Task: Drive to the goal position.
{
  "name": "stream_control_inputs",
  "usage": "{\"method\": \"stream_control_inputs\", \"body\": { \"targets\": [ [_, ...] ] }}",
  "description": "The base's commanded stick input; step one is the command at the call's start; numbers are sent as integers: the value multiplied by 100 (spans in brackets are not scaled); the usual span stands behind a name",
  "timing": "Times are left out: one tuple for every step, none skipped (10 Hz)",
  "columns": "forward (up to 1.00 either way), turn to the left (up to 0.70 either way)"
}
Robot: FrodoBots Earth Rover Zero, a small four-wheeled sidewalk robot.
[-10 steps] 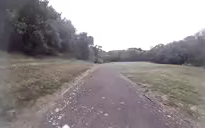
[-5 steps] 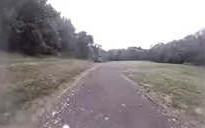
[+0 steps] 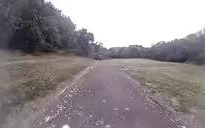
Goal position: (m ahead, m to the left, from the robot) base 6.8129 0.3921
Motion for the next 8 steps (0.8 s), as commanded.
{"method": "stream_control_inputs", "body": {
  "targets": [
    [45,-18],
    [45,-27],
    [45,-27],
    [45,0],
    [45,0],
    [45,0],
    [45,0],
    [45,0]
  ]
}}
